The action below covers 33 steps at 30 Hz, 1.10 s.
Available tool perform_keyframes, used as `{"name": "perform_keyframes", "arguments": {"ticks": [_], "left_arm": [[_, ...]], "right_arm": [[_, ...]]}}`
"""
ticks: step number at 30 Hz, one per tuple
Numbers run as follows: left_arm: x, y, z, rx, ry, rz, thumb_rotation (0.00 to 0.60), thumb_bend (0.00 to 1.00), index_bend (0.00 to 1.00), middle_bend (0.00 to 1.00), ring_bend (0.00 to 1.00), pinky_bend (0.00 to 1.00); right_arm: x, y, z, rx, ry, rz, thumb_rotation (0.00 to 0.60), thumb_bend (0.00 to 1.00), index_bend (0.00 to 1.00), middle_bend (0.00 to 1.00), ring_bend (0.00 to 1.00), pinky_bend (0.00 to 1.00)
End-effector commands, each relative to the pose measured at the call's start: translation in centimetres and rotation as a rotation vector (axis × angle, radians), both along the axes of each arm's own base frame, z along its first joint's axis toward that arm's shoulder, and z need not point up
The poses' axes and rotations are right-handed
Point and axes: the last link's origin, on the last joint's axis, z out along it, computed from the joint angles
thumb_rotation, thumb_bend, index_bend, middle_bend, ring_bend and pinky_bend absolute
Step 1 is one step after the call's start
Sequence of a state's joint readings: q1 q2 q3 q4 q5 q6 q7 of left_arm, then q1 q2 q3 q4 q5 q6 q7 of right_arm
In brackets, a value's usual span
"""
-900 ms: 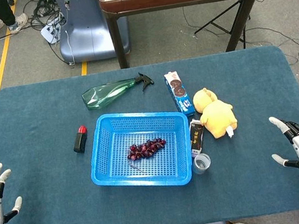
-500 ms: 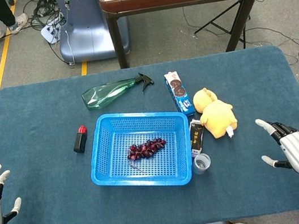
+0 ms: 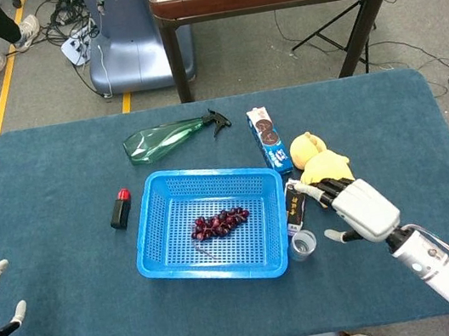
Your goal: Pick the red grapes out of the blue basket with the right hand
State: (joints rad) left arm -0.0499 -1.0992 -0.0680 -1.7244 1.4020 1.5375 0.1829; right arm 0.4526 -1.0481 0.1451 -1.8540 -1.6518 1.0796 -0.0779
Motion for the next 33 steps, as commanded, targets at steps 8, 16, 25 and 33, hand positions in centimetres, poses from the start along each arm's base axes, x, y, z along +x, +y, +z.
{"name": "perform_keyframes", "arguments": {"ticks": [8,16,25,33], "left_arm": [[0.2,-0.1,0.4,0.008,0.01,-0.003,0.6,0.33,0.19,0.06,0.05,0.08],[0.4,0.1,0.3,0.002,0.011,-0.012,0.6,0.33,0.19,0.06,0.05,0.08],[0.2,0.2,0.5,0.007,0.013,-0.009,0.6,0.33,0.19,0.06,0.05,0.08],[0.1,0.1,0.5,0.01,0.012,-0.008,0.6,0.33,0.19,0.06,0.05,0.08]], "right_arm": [[10.1,-6.7,-8.2,0.217,0.076,0.066,0.6,0.15,0.12,0.26,0.24,0.43],[12.4,-8.5,-14.7,0.262,0.201,0.045,0.6,0.15,0.16,0.27,0.26,0.46],[12.7,-9.5,-18.9,0.235,0.322,-0.019,0.6,0.15,0.18,0.27,0.26,0.47],[13.1,-9.8,-20.9,0.217,0.386,-0.016,0.6,0.15,0.18,0.27,0.26,0.47]]}}
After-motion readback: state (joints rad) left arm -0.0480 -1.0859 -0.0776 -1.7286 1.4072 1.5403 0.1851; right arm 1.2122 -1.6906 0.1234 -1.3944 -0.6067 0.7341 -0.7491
